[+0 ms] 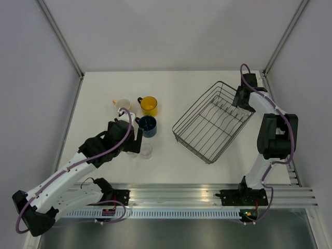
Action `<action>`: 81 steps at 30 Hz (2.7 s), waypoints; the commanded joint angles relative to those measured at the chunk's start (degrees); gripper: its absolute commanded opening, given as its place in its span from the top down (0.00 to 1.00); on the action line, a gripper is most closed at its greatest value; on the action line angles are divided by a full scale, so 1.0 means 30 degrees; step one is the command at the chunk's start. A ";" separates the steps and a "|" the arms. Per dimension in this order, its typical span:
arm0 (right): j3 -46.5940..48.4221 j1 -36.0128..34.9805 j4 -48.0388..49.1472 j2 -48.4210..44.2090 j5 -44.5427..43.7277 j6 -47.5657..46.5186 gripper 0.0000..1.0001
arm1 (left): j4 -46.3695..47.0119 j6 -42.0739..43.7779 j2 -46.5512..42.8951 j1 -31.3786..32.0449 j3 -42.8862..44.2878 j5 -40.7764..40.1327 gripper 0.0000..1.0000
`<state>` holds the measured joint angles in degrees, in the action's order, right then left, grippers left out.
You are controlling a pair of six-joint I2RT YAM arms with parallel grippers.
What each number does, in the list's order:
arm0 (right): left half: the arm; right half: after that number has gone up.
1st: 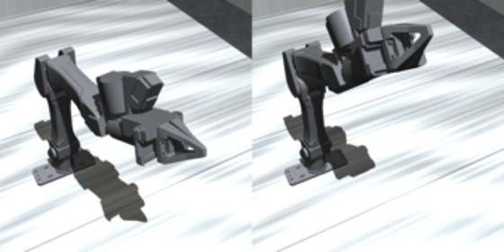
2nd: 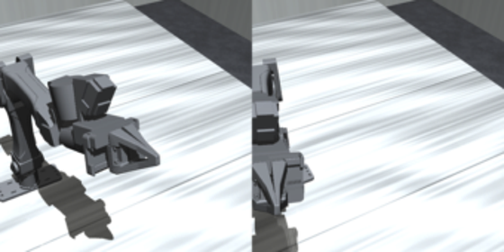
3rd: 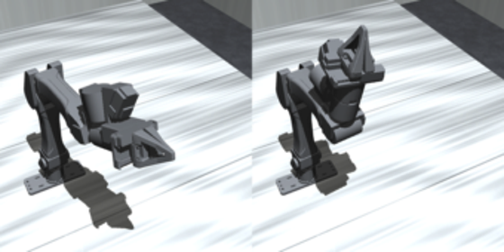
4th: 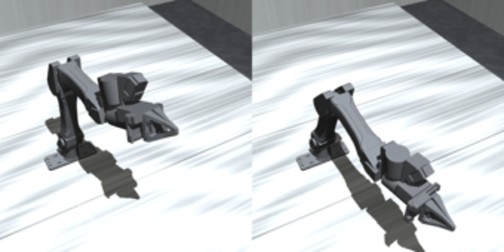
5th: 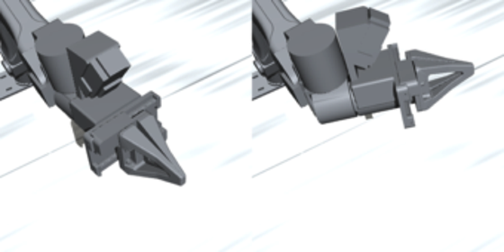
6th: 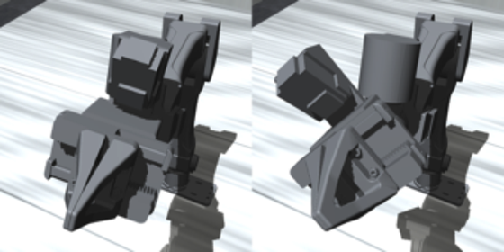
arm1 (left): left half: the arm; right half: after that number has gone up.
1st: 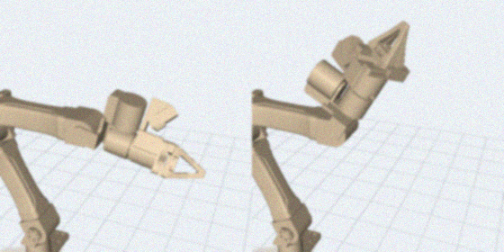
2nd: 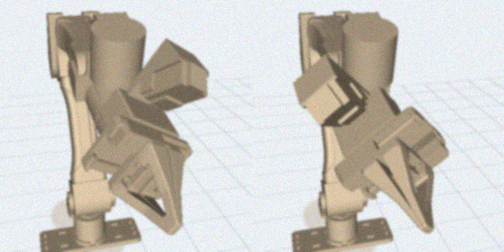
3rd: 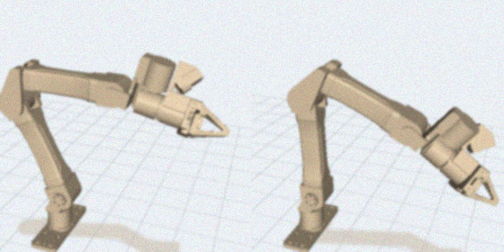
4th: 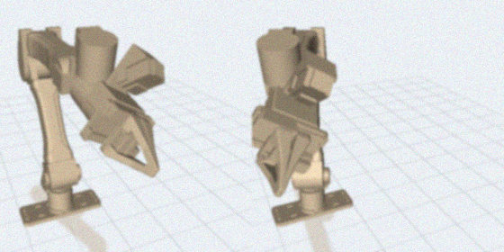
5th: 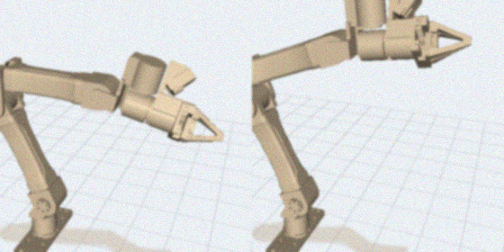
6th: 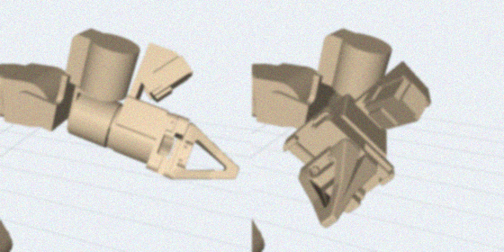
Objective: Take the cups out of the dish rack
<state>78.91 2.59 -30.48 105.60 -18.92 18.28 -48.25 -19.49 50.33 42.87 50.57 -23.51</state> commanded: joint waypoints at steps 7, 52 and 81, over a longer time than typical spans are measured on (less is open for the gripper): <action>-0.0640 -0.0072 -0.0036 -0.1040 0.0505 0.0205 0.41 | 0.0761 0.0724 -0.0017 0.0094 -0.0127 0.0306 0.00; -0.6763 -1.3574 1.6041 -1.0827 1.4711 0.9781 1.00 | 0.8373 0.0491 -1.1529 0.0065 -0.2086 0.8769 0.00; -0.6588 -2.0198 2.1821 -0.9536 1.6091 1.0812 1.00 | 1.6845 -0.2089 -1.3143 0.0065 -0.5107 1.4780 0.93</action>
<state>57.98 -56.75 34.81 77.36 30.09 53.87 -2.42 -25.47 10.22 42.83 35.24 19.55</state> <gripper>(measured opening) 0.574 0.100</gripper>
